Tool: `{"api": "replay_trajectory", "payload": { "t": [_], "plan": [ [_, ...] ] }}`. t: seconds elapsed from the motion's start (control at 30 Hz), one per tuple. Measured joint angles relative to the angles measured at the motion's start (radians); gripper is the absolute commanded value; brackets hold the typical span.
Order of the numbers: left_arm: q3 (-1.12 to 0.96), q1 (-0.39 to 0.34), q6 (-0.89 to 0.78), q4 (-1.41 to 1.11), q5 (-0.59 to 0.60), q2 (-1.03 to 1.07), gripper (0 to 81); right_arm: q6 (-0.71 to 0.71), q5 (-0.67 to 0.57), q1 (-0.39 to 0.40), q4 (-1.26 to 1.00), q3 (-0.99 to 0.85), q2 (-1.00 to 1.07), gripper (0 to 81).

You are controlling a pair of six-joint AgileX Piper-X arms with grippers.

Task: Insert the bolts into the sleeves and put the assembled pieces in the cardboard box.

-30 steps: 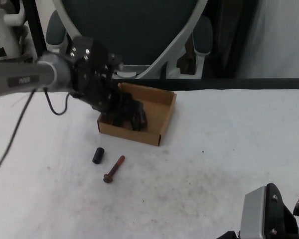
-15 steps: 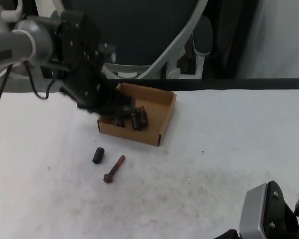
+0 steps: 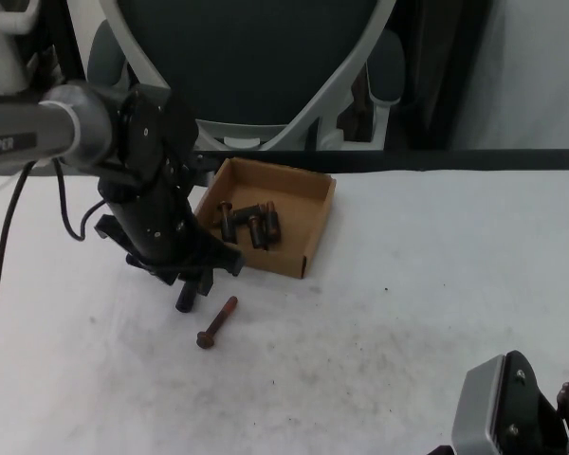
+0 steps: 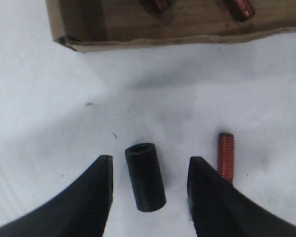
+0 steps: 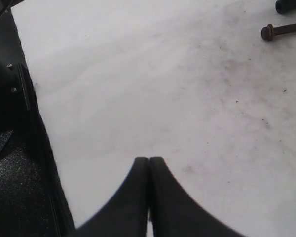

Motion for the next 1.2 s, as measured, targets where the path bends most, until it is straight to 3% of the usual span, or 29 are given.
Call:
{"api": "replay_trajectory", "payload": {
  "t": [0.57, 0.67, 0.83, 1.2],
  "plan": [
    [0.003, 0.0, -0.074, -0.038, -0.019, 0.054, 44.7, 0.001, 0.0, 0.0, 0.0, 0.0, 0.0, 0.3],
    [0.003, 0.0, -0.074, -0.038, -0.019, 0.054, 36.7, 0.001, 0.004, 0.0, 0.0, 0.0, 0.0, 0.3],
    [0.003, 0.002, -0.07, -0.038, -0.024, 0.059, 1.1, -0.009, 0.042, 0.0, 0.0, 0.0, 0.0, 0.3],
    [0.112, 0.0, -0.005, -0.205, 0.119, 0.01, 0.4, -0.112, 0.109, 0.0, 0.089, -0.015, 0.0, 0.3]
  ]
}}
